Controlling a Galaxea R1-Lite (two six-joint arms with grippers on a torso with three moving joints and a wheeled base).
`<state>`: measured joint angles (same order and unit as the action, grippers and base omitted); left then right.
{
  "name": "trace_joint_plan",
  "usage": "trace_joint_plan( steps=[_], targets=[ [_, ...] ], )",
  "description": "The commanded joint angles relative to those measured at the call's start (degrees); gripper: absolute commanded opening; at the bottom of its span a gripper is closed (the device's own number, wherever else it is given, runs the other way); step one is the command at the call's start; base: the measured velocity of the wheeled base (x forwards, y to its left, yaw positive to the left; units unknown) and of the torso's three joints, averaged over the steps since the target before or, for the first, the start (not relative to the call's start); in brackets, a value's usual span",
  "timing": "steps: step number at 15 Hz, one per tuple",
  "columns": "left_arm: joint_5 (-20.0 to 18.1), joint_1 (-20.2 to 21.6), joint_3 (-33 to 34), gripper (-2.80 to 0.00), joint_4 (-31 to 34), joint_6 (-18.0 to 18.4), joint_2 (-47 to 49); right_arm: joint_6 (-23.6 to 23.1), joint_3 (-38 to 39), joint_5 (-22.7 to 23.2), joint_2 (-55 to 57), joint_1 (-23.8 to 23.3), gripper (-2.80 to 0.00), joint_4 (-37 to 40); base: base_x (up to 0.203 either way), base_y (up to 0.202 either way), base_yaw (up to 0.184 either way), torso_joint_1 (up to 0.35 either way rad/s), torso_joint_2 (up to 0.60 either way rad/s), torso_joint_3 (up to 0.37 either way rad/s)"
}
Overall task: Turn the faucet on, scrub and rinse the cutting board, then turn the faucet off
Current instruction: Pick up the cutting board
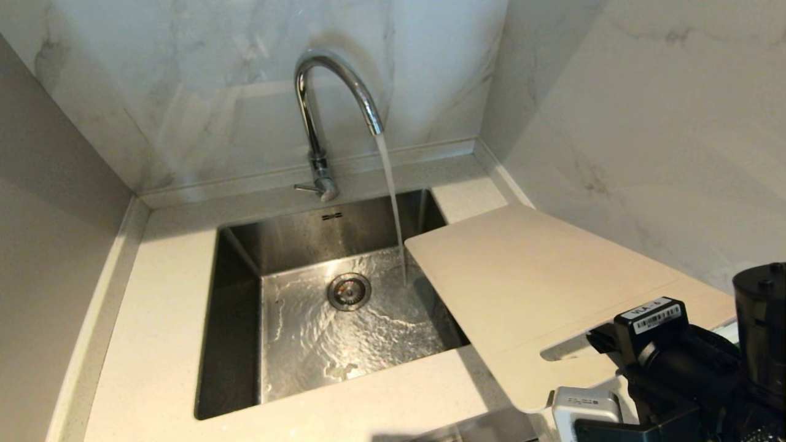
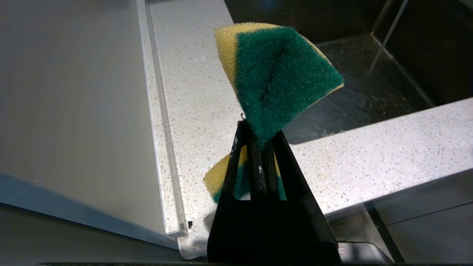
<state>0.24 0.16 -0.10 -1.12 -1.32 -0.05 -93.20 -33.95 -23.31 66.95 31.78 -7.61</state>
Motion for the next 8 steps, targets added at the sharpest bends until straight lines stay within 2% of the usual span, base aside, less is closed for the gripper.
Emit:
trace_joint_plan(
  steps=[1, 4, 8],
  targets=[
    [0.02, 0.02, 0.01, -2.80, -0.03, 0.00, -0.04, -0.70, -0.87, 0.15, -0.98, 0.04, -2.80, 0.07, 0.000, 0.000, 0.000, 0.000, 0.00, 0.000],
    [0.02, 0.02, 0.01, -2.80, -0.02, 0.00, -0.04, -4.95, -2.88, 2.50, -2.60, 0.04, -2.80, 4.10, 0.000, 0.000, 0.000, 0.000, 0.00, 0.000],
    [0.02, 0.02, 0.01, -2.80, -0.02, 0.00, -0.04, -8.44, -7.84, 8.89, -2.71, 0.04, -2.80, 8.38, 0.000, 0.000, 0.000, 0.000, 0.00, 0.000]
  ],
)
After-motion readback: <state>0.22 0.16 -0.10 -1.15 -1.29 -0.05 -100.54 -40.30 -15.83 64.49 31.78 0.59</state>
